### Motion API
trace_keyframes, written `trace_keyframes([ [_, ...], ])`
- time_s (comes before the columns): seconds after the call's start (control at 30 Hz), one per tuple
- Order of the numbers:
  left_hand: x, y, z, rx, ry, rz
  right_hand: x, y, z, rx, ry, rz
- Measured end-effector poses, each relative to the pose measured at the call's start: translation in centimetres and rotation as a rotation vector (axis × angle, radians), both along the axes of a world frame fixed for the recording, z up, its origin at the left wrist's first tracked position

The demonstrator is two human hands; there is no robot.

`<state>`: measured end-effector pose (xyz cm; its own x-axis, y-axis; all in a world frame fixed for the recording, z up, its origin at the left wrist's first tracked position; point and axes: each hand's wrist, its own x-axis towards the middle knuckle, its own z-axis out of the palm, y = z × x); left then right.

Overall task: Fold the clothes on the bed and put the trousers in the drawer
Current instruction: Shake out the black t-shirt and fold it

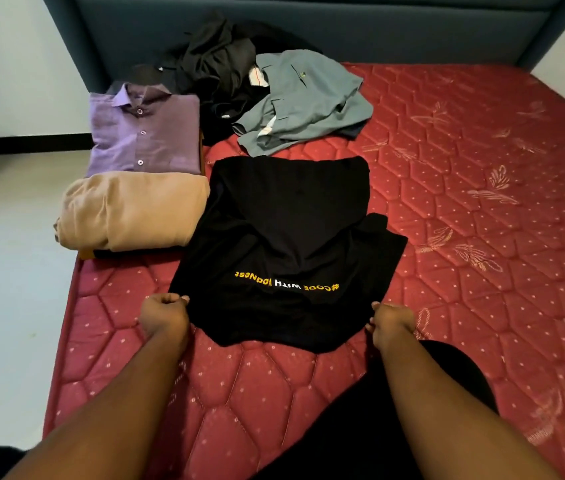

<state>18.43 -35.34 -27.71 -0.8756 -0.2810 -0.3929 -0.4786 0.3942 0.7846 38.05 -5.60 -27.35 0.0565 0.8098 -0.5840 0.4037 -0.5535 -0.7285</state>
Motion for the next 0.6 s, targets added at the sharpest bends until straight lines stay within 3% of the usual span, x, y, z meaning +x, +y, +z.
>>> trace_keyframes([
  [0.17,1.1,0.3,0.7,0.329,0.027,0.146,0.0,-0.5,1.4,-0.004,0.138,-0.091],
  [0.33,1.2,0.0,1.6,0.845,-0.252,0.158,0.6,-1.0,2.7,-0.006,0.138,-0.062],
  [0.6,1.4,-1.8,1.7,0.768,-0.172,0.329,2.1,-0.1,4.0,0.024,0.249,-0.074],
])
